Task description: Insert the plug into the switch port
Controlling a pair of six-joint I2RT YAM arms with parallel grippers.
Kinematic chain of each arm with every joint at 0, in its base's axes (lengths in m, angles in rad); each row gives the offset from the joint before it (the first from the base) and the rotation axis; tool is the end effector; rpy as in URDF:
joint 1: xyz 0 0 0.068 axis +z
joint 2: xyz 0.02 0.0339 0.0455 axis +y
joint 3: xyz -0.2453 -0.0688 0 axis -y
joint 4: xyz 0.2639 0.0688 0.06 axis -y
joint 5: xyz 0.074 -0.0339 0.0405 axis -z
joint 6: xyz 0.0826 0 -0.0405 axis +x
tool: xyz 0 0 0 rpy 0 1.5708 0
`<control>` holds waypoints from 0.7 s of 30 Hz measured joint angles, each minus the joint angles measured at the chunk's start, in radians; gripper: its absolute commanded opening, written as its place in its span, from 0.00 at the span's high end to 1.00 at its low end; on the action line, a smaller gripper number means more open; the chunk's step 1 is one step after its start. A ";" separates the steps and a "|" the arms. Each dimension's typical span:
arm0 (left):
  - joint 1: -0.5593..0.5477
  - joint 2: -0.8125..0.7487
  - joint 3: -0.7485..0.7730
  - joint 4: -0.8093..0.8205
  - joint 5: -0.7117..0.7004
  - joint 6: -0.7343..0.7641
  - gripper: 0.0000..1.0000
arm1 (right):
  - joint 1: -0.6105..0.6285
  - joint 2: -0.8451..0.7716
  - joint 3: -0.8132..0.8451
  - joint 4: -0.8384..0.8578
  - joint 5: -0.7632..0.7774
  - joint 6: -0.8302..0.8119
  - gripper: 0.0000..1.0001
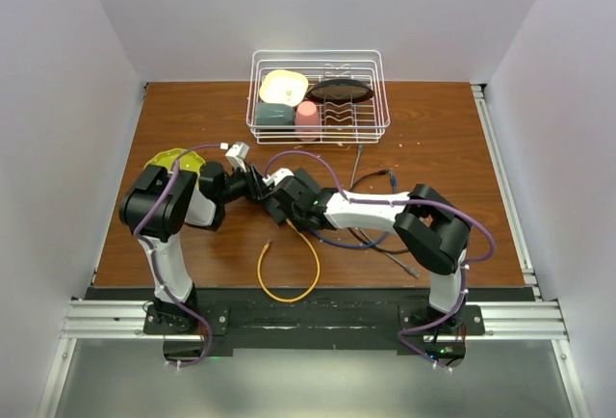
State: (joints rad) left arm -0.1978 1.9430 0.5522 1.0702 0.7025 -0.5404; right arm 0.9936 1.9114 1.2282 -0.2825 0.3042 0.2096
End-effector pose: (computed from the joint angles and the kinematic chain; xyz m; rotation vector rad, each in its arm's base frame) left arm 0.3283 -0.1202 0.0499 0.1726 1.9740 -1.1534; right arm 0.2561 0.3480 0.0990 -0.8359 2.3319 0.1244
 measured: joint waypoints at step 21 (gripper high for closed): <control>-0.001 -0.068 -0.006 -0.097 -0.053 0.055 0.79 | 0.000 0.033 0.050 -0.040 -0.011 0.007 1.00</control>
State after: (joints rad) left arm -0.1989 1.8751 0.5457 0.9730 0.6495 -0.4858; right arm 0.9936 1.9442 1.2785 -0.3222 0.2932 0.2165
